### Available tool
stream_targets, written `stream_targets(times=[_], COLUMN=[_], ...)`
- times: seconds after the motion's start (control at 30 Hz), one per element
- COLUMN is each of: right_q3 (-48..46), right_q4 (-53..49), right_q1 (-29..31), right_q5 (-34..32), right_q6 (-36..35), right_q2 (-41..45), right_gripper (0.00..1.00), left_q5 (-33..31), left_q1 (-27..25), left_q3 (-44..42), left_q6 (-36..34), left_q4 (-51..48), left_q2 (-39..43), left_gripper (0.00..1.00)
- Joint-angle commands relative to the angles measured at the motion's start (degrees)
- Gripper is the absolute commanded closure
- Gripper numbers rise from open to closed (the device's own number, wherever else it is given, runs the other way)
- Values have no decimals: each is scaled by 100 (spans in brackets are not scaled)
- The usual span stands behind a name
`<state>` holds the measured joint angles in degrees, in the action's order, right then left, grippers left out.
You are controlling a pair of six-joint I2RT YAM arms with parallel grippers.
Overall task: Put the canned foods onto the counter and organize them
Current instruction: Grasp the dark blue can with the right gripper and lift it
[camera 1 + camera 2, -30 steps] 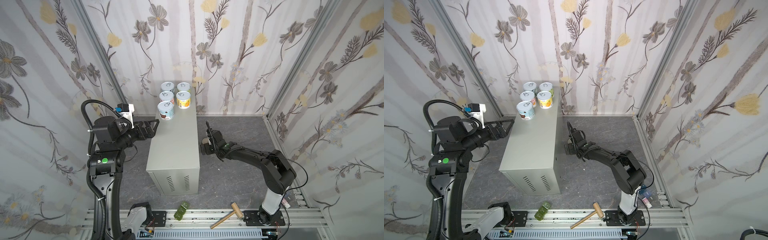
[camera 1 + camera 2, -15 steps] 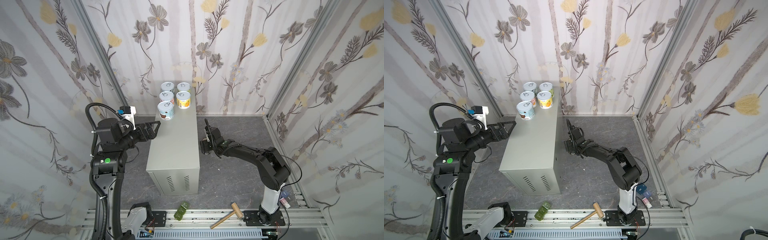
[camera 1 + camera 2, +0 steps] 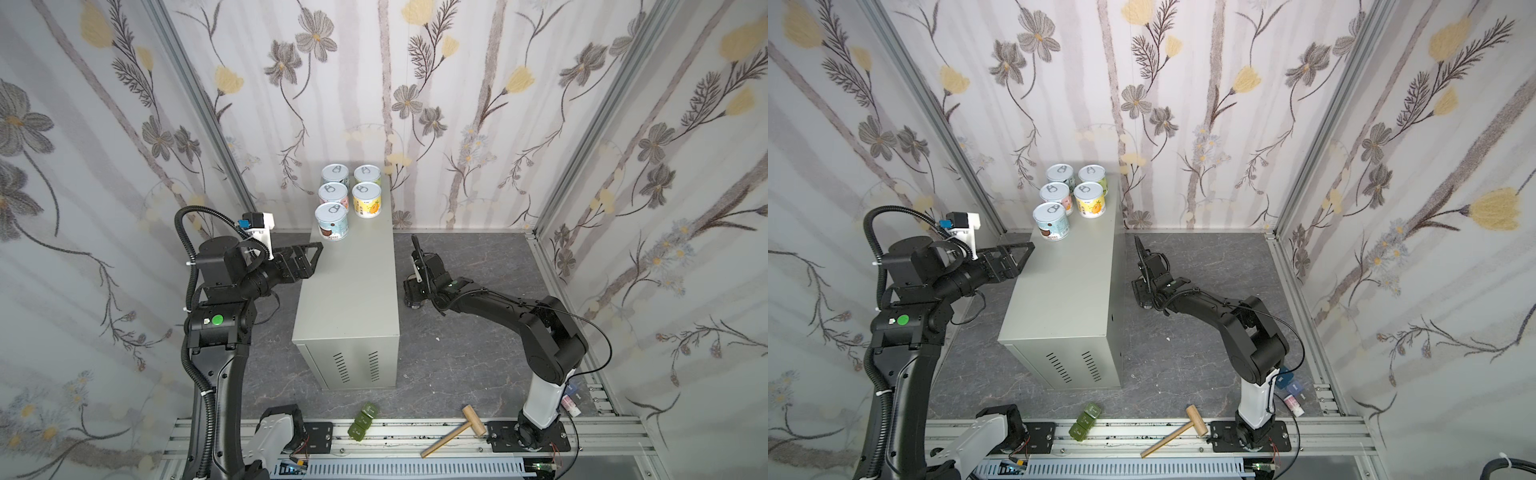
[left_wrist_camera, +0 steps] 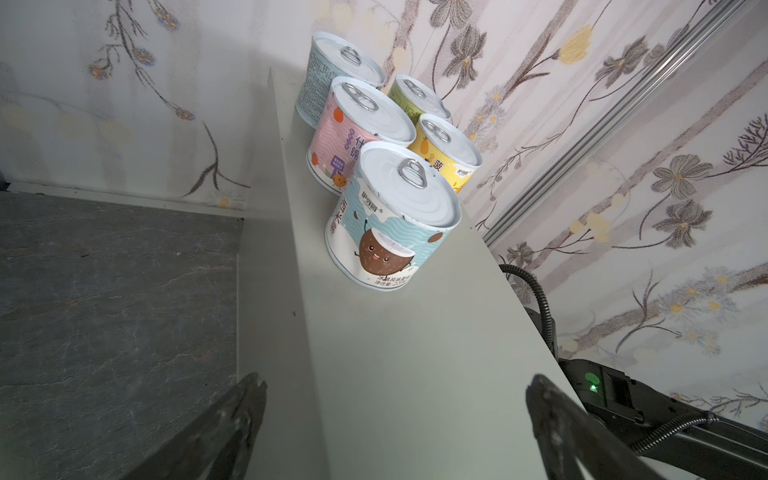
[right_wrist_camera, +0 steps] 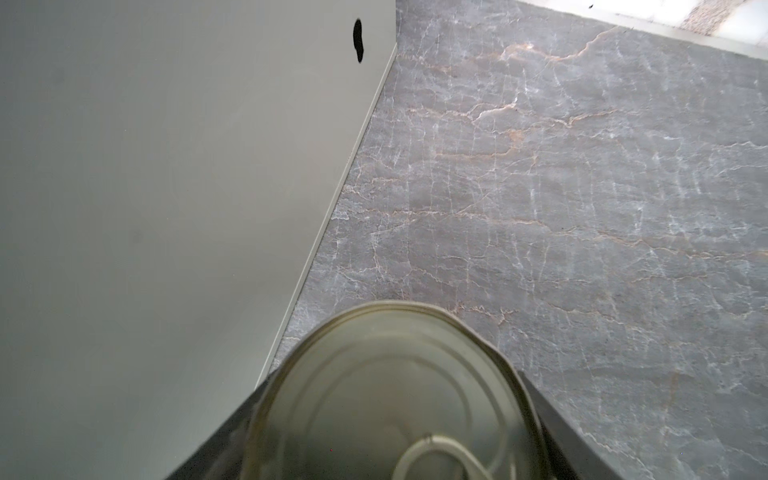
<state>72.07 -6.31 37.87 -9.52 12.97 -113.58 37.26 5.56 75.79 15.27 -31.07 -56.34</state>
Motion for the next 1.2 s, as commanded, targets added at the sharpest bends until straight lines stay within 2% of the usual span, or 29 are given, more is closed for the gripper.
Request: stream_targets(times=[0.0,0.13,0.33,0.5,0.7,0.87,0.97,1.17], right_q3=[31,120,725,1451,2492,3738,4638,6154], right_q4=[357,58,-860,-1678,-2441,-3235,-3810,-4669], right_q1=[-4,-8,-12,13,211,771,1200,1527], right_q5=[-293,-327,-216,330,1215,1319,1151,1044], right_q6=[-165,-339,-792,-1208,-1450,-1722,-1844,-1922], right_q2=[338,801,1624,2379,2866,2578,2051,1078], right_gripper=[37,38,38,38,37,37,37,36], left_q5=[54,95,156,399,378,387,379,326], left_q1=[-12,-20,-30,-57,-98,-221,-284,-371], left_q3=[-20,-21,99,103,57,-105,-137,-141], left_q6=[30,2,-258,-443,-498,-508,-565,-772], left_q4=[216,183,-37,-89,-60,60,61,-99], left_q2=[13,39,44,46,101,140,166,256], left_gripper=[0,0,0,0,0,0,0,0])
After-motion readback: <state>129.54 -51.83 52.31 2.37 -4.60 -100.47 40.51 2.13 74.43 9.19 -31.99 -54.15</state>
